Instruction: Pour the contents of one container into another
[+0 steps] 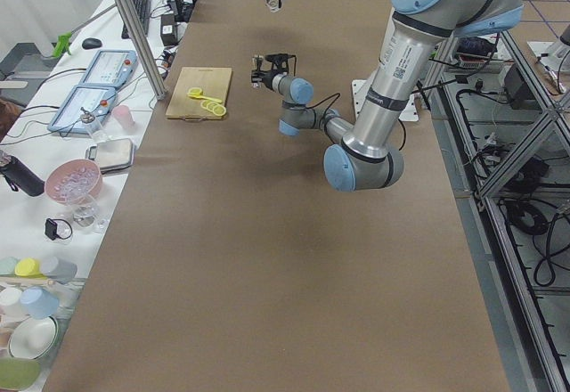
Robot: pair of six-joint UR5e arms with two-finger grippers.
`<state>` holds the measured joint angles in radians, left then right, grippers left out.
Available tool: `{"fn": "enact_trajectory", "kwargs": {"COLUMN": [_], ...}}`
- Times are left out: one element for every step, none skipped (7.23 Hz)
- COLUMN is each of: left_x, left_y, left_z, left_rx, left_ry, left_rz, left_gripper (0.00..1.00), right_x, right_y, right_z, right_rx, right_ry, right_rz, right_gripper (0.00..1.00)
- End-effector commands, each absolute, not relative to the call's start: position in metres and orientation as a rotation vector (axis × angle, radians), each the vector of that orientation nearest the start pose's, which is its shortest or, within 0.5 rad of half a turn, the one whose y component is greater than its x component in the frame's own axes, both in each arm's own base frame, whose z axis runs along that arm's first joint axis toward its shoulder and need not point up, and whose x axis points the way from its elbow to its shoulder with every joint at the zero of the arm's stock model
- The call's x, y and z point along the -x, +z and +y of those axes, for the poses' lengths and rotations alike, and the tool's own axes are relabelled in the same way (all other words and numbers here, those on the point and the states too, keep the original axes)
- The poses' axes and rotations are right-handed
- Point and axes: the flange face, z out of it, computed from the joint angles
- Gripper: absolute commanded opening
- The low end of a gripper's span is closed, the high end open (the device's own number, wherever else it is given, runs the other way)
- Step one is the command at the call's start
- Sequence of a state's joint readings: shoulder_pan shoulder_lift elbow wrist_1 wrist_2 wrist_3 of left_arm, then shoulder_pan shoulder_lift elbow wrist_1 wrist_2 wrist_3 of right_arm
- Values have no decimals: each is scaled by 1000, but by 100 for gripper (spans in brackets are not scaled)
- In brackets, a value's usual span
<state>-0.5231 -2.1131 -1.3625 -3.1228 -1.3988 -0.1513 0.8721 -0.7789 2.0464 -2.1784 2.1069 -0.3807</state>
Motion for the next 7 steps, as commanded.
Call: {"fn": "enact_trajectory", "kwargs": {"left_x": [-463,-443,-438,-426,-408,-400,-390], "left_y": [290,298,303,318,327,340,352], "left_z": [-462,-469,-473,-479,-492,-501,-504], "left_rx": [-1642,-1647,-1644,-1626,-1618,-1577,-1581], "left_ry": [439,424,420,410,393,396,338], "left_rz": [940,913,898,873,833,781,723], "left_gripper": [0,0,0,0,0,0,0], "right_x": [258,244,232,219,207,196,187], "right_y": [131,146,167,191,216,244,273], "right_z": [-494,-503,-513,-524,-539,-561,-588], "right_rx": [-654,-680,-707,-741,-772,-796,-815], "right_ry": [-1208,-1202,-1190,-1178,-1165,-1155,-1146], "right_rz": [-675,-700,-734,-775,-820,-877,-935], "right_gripper": [0,0,0,0,0,0,0]}}
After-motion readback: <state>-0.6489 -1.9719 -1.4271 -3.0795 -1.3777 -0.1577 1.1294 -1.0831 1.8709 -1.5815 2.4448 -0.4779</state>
